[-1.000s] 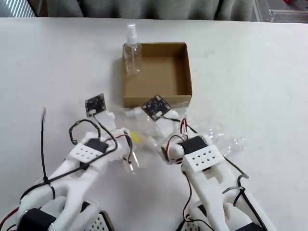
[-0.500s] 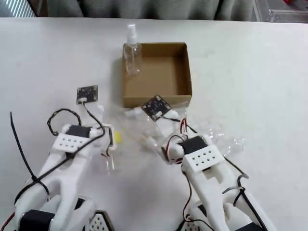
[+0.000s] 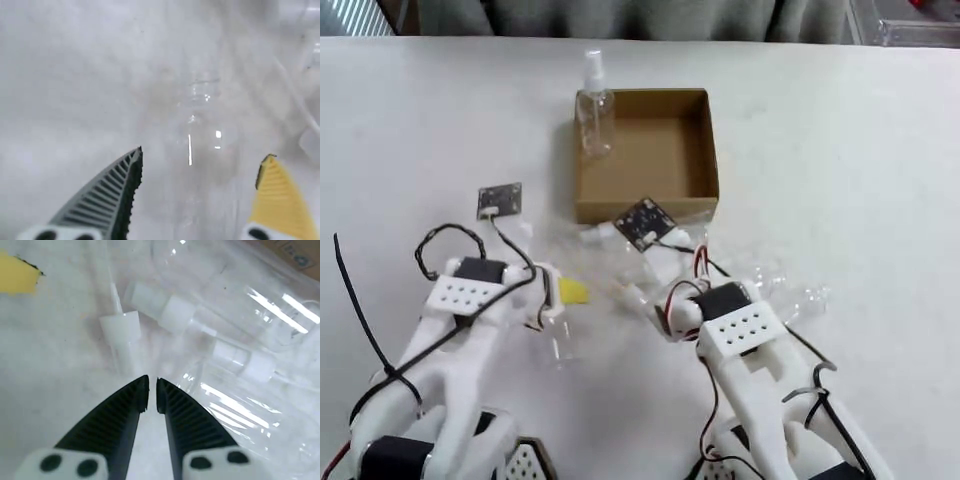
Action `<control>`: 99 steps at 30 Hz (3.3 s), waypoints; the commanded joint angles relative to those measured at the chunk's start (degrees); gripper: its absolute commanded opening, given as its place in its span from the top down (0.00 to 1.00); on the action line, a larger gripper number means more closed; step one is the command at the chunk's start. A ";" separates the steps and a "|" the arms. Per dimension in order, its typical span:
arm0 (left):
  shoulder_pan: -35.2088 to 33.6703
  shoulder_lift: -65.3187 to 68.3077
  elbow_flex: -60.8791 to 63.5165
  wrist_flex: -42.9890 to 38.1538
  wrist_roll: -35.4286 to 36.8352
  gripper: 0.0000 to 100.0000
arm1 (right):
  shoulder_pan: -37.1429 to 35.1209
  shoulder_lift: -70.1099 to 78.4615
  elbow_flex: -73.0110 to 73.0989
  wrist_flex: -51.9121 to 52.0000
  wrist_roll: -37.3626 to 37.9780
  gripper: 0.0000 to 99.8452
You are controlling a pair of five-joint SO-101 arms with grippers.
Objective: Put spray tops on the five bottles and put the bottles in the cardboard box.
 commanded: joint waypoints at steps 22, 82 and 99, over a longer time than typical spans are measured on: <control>2.15 4.09 -6.59 0.88 4.31 0.63 | -0.22 -0.13 -0.26 -0.04 0.35 0.99; -14.37 -10.51 -3.78 -3.96 5.45 0.84 | -0.13 -0.13 -0.26 0.13 0.44 0.99; -19.38 -10.77 -3.60 -6.77 9.93 0.84 | -7.43 -0.13 5.89 -11.91 0.09 0.98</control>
